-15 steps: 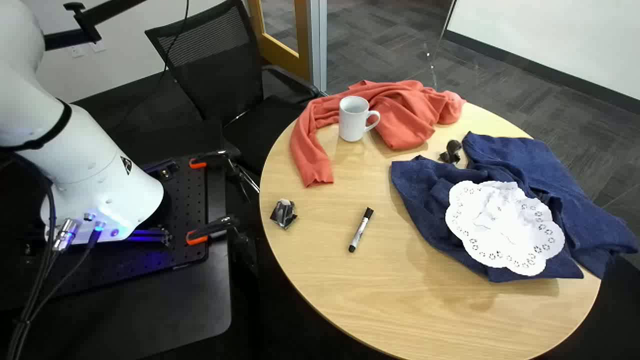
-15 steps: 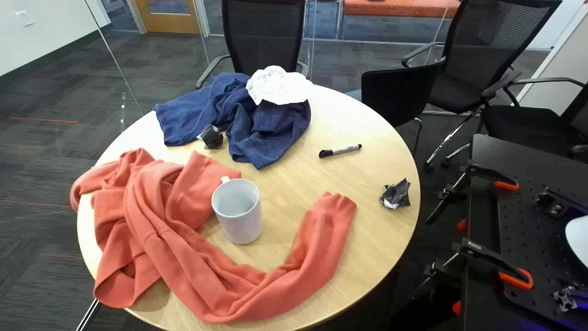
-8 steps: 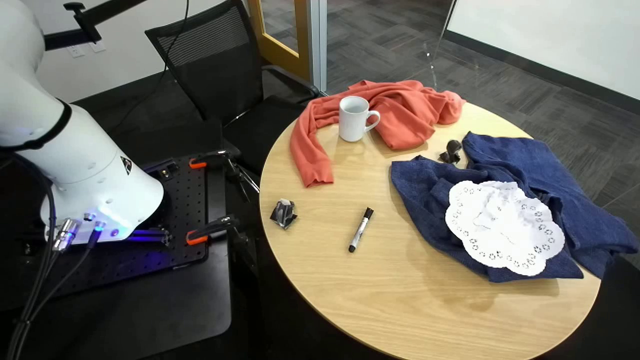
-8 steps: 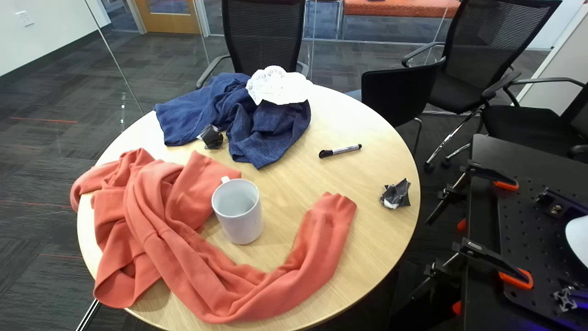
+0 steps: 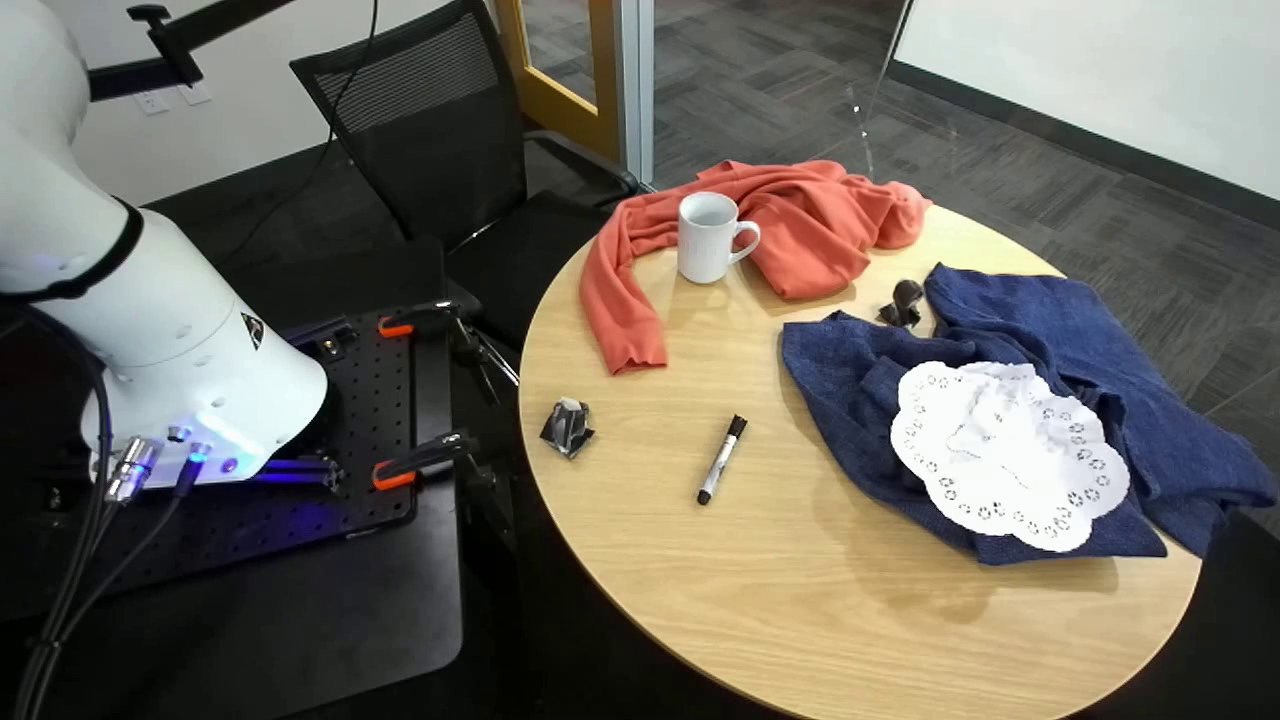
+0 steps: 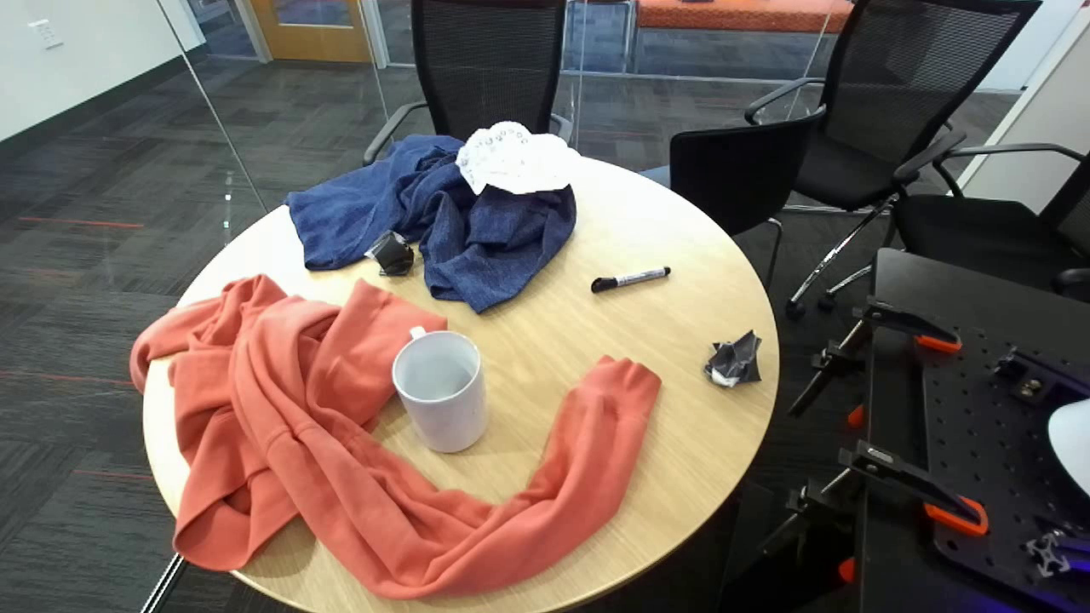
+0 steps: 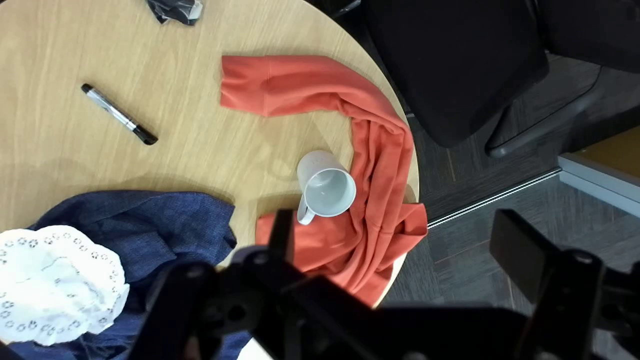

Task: Put the marker inside the mug cup

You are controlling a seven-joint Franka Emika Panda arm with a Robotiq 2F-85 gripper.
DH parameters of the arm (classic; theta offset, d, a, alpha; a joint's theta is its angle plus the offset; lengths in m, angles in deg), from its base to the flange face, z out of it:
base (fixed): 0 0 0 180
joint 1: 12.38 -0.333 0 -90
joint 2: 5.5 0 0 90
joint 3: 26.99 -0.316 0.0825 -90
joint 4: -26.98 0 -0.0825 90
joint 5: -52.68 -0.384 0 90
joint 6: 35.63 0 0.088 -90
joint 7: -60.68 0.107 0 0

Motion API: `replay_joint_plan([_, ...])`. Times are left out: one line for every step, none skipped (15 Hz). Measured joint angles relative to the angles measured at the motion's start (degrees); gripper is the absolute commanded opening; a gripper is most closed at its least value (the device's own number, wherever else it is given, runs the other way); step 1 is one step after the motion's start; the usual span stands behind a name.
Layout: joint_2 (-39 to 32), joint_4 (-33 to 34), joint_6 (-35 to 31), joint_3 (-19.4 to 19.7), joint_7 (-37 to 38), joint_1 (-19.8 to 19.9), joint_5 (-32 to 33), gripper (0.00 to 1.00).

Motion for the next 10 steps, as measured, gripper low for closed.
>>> replay_joint_plan([0.0,0.0,0.0,0.0,0.0,0.0,0.0,1.0])
replay_joint_plan([0.0,0.0,0.0,0.0,0.0,0.0,0.0,1.0])
replay_joint_plan([0.0,0.0,0.0,0.0,0.0,0.0,0.0,1.0])
replay_joint_plan([0.0,0.0,0.0,0.0,0.0,0.0,0.0,1.0])
replay_joint_plan([-0.1,0.0,-0.2,0.0,0.0,0.1,0.1,1.0])
replay_joint_plan([-0.3,0.0,-0.9,-0.1,0.0,0.3,0.5,1.0])
replay_joint_plan([-0.6,0.0,-1.8,-0.1,0.0,0.5,1.0,1.0])
replay_joint_plan([-1.3,-0.1,-2.9,0.0,0.0,0.9,1.6,1.0])
replay_joint_plan([-2.0,-0.3,-4.1,0.1,0.0,1.3,2.3,1.0])
replay_joint_plan([-3.0,-0.5,-5.4,0.2,-0.1,1.7,2.9,1.0])
